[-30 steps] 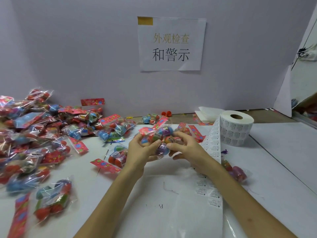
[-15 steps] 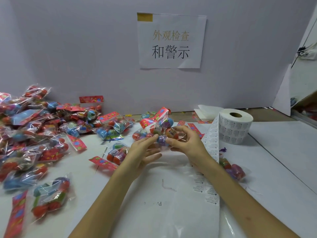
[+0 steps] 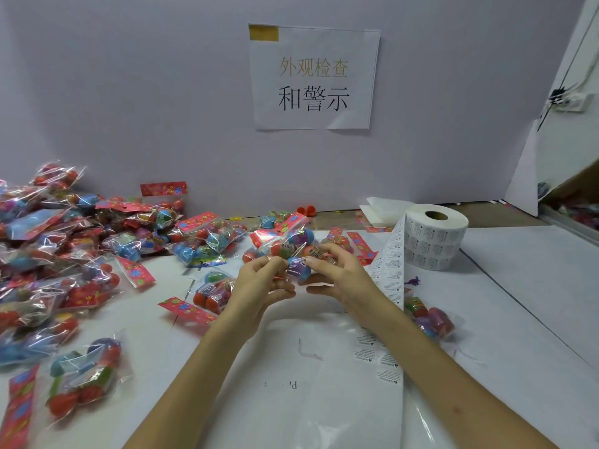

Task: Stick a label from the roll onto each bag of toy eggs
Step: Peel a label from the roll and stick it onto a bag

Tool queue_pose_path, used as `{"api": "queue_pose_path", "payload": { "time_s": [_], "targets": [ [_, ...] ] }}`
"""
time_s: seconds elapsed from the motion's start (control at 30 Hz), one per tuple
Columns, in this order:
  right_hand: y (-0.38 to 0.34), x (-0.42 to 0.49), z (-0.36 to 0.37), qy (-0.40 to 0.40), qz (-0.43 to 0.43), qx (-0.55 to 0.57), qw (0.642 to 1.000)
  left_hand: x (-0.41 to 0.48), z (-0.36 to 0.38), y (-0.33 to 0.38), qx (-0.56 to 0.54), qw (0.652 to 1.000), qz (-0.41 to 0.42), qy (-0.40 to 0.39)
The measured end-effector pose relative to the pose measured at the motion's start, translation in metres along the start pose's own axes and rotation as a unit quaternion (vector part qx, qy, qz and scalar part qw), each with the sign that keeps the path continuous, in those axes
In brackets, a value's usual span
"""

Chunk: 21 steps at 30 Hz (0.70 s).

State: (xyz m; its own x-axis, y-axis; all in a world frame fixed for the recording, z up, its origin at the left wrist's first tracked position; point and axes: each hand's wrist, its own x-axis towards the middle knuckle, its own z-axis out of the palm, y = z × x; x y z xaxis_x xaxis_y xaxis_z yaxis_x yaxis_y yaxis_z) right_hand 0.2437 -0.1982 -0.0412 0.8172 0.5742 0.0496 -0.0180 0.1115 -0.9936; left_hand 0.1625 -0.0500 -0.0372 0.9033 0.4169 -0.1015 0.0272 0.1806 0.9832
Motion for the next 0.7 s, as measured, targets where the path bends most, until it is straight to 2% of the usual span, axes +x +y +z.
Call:
{"api": "queue_pose_path", "payload": {
  "time_s": [0.2,0.43,0.57,0.7],
  "targets": [
    [-0.001,-0.003,-0.001,0.015,-0.02,-0.023,0.999,-0.003,0.002,0.002,-0.019,0.999,-0.028,-0.029],
    [-0.005,-0.006,-0.003,0.031,-0.036,-0.072,0.996,-0.002,0.001,0.0,0.021,0.998,-0.04,-0.051],
    [-0.006,-0.007,0.002,0.0,-0.006,-0.088,0.996,-0.001,0.001,-0.001,0.085,0.996,-0.038,-0.006],
    [-0.002,-0.008,0.009,0.001,-0.009,-0.091,0.996,0.0,0.0,-0.002,0.086,0.996,-0.026,0.031]
  ]
}}
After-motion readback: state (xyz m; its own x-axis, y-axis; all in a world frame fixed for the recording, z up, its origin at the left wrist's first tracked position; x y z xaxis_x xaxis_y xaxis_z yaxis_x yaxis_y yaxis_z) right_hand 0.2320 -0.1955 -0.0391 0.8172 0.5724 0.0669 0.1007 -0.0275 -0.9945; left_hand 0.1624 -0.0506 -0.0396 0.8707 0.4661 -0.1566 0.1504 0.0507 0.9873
